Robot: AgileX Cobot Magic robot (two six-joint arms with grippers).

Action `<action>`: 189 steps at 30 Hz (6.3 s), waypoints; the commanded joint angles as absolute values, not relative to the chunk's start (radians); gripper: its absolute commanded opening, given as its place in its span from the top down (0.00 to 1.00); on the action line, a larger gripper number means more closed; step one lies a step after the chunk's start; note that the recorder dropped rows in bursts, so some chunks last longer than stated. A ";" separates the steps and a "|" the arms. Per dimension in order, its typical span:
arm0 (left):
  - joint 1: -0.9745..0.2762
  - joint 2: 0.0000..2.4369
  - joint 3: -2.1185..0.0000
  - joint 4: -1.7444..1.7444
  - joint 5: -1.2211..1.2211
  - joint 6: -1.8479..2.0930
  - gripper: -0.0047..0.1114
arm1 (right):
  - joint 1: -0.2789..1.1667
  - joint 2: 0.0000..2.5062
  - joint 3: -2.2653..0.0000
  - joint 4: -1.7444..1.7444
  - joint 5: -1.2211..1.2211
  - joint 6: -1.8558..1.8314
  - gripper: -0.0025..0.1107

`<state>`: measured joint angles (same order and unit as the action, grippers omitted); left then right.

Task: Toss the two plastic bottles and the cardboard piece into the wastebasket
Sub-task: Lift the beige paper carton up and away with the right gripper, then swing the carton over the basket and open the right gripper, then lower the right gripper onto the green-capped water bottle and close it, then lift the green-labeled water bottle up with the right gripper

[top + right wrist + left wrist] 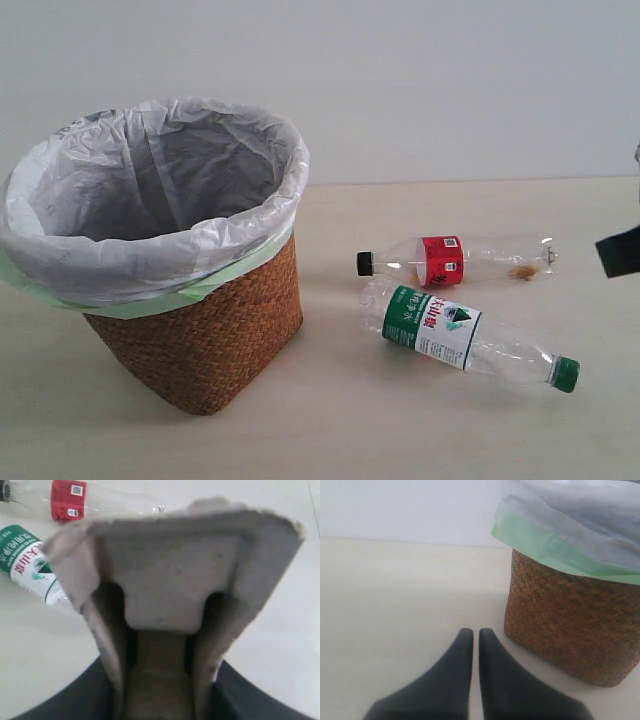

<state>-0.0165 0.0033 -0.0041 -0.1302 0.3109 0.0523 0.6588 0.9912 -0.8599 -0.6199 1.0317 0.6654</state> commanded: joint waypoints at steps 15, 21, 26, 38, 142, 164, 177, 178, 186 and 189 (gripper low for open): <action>-0.016 0.000 0.000 -0.127 0.310 0.044 0.93 | 0.621 1.020 -0.889 -0.594 0.780 0.607 0.98; -0.016 0.000 0.000 -0.127 0.310 0.044 0.93 | 0.621 1.020 -0.889 -0.567 0.754 0.584 0.98; -0.016 0.000 0.000 -0.127 0.310 0.044 0.93 | 0.621 1.020 -0.889 -0.558 0.739 0.558 0.98; -0.016 0.000 0.000 -0.127 0.310 0.044 0.93 | 0.391 0.954 -0.889 -0.200 0.634 0.154 0.98; -0.016 0.000 0.000 -0.127 0.310 0.044 0.93 | 0.389 1.768 -1.257 0.020 0.865 -0.283 0.48; -0.016 0.000 0.000 -0.127 0.310 0.044 0.93 | 0.475 1.887 -1.257 -0.109 0.831 -0.294 0.48; -0.016 0.000 0.000 -0.127 0.310 0.044 0.93 | 0.471 1.965 -1.257 -0.108 0.820 -0.274 0.48; -0.016 0.000 0.000 -0.127 0.310 0.044 0.93 | 0.471 1.965 -1.257 -0.108 0.820 -0.271 0.48; -0.016 0.000 0.000 -0.127 0.310 0.044 0.93 | 0.471 1.967 -1.257 -0.112 0.865 -0.277 0.41; -0.016 0.000 0.000 -0.127 0.310 0.044 0.93 | 0.471 1.967 -1.257 -0.108 0.867 -0.271 0.36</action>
<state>-0.0165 0.0033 -0.0041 -0.1302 0.3109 0.0523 0.4769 1.9643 -1.2592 -0.1161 0.8556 -0.2778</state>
